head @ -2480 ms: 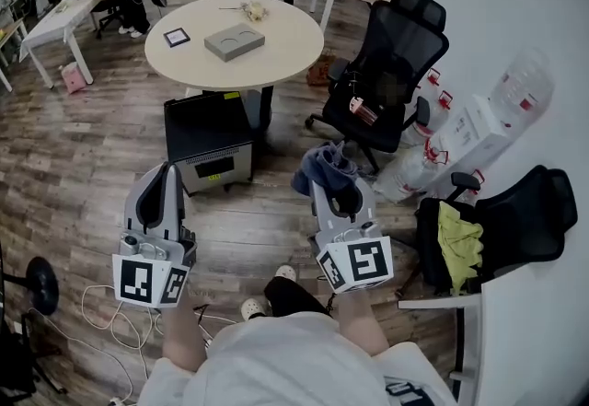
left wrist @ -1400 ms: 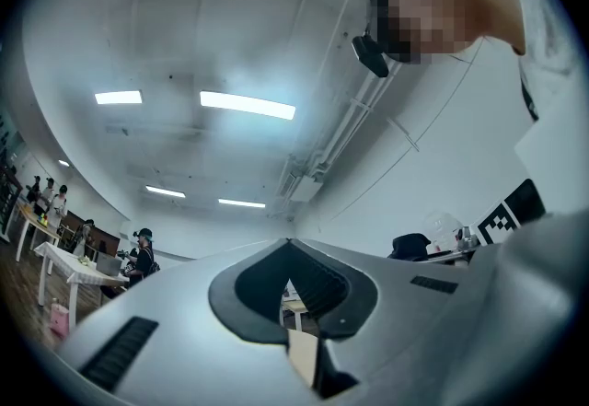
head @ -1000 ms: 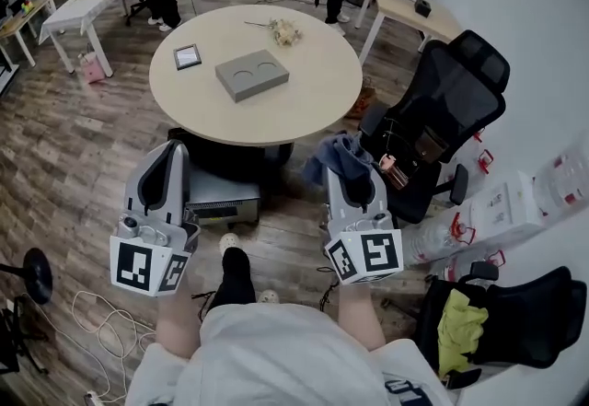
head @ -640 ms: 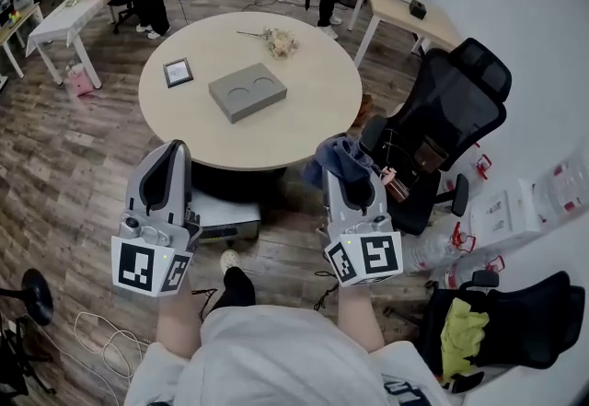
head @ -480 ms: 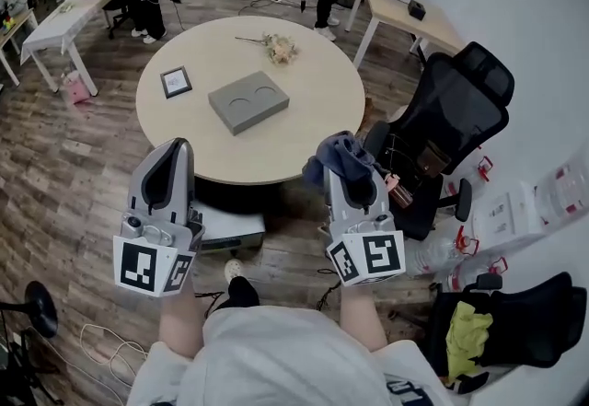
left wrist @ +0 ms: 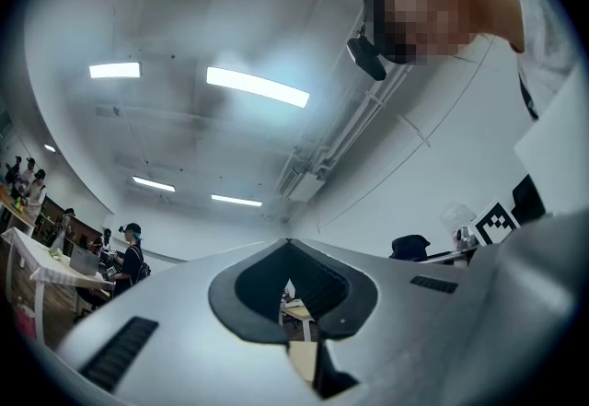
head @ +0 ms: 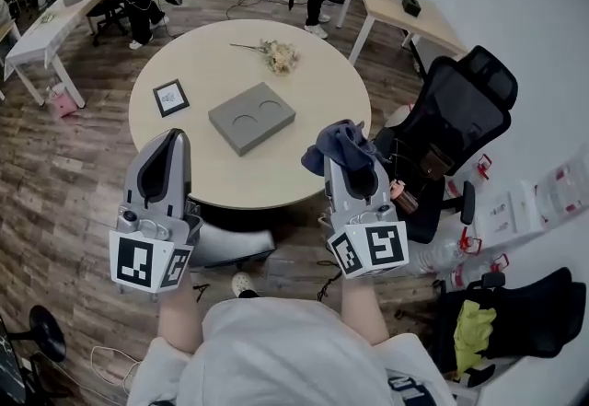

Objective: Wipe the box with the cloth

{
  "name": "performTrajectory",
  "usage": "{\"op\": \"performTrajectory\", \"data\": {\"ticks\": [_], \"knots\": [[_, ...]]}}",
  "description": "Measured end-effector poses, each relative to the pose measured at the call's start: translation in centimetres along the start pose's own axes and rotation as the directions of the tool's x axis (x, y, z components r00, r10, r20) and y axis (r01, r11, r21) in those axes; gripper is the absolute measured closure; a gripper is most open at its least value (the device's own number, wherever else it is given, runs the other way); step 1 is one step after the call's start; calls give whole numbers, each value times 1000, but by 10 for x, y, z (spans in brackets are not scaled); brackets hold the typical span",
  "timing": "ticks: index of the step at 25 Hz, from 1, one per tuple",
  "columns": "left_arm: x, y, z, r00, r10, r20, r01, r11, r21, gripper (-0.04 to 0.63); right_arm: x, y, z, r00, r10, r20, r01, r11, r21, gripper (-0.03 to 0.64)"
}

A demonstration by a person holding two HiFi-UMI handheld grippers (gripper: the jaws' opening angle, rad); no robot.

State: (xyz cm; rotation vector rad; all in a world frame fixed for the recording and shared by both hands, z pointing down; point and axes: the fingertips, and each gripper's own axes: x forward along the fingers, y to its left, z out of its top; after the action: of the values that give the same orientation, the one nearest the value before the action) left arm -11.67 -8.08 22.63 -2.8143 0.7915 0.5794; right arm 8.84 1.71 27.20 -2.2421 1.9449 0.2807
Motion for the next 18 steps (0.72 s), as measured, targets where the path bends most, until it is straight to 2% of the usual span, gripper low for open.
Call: {"op": "performTrajectory", "data": {"ticks": [9, 18], "knots": [[7, 55, -16, 1000, 5, 2, -5, 999, -36, 594, 47, 21, -15, 1000, -8, -27, 8, 1000, -16, 514], [11, 84, -41, 998, 58, -28, -59, 996, -63, 594, 87, 26, -42, 994, 50, -97, -52, 999, -14, 514]]}}
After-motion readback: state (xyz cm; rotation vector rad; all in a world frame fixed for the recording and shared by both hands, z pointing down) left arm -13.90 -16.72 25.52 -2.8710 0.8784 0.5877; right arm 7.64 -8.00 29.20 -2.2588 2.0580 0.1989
